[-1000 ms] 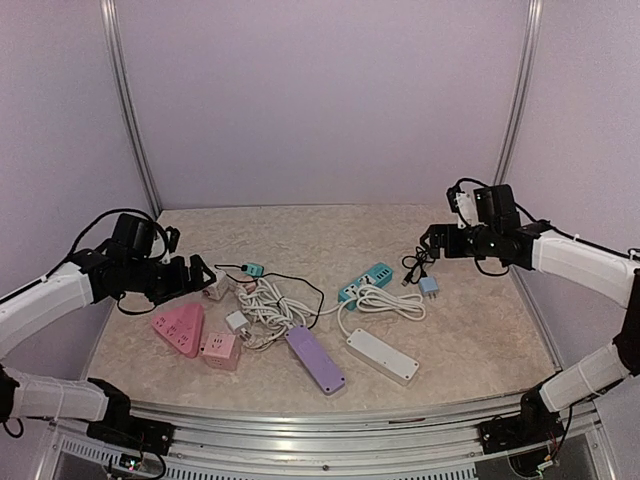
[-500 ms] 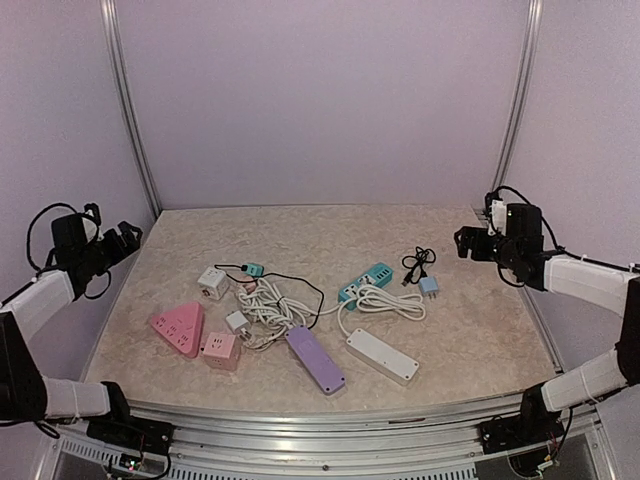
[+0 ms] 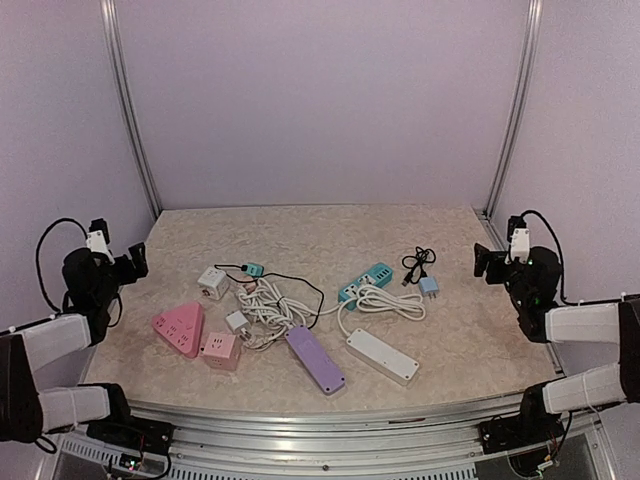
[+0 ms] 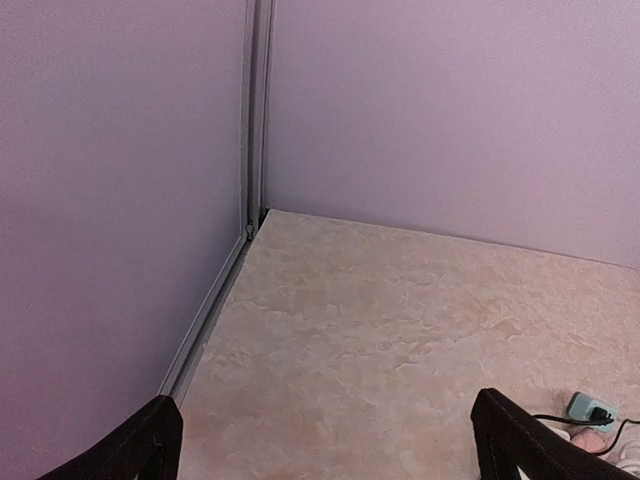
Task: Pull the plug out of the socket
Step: Reset both arms
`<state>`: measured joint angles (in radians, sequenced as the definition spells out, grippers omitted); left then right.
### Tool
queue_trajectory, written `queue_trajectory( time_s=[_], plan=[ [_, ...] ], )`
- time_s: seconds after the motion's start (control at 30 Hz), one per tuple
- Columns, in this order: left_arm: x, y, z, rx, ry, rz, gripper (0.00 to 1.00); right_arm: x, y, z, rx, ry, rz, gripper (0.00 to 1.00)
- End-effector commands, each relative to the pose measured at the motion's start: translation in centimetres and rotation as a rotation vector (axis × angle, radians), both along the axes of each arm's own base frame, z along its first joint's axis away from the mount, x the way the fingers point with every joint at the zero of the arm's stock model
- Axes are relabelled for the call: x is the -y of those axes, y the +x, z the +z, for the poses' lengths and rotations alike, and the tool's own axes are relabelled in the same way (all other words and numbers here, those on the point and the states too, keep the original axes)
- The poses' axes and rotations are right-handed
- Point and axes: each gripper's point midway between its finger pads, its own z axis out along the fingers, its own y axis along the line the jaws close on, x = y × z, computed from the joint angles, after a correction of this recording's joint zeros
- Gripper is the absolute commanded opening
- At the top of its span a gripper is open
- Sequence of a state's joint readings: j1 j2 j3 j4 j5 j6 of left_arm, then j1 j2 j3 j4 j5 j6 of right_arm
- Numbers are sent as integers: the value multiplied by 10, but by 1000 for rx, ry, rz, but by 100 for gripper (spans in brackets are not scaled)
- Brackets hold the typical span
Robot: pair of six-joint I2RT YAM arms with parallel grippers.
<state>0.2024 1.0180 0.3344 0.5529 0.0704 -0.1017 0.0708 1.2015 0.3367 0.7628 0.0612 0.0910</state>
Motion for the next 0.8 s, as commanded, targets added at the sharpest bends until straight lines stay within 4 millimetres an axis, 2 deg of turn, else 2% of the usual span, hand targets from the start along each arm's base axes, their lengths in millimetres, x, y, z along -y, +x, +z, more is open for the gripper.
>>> queue_trajectory(
  time_s=[0.0,0.1,0.3,0.77],
  plan=[
    [-8,-2,8,64,84,77,99,12,-7,16,124,-47,-47,100],
    [-8,-5,4,67,63,84,99,12,-7,10,118,-45,-51,100],
    [-5,-5,2,70,56,67,99,7,-7,10,117,-36,-19,100],
    [-9,-9,0,79,69,94,99,8,-11,13,131,-40,-27,100]
  ],
)
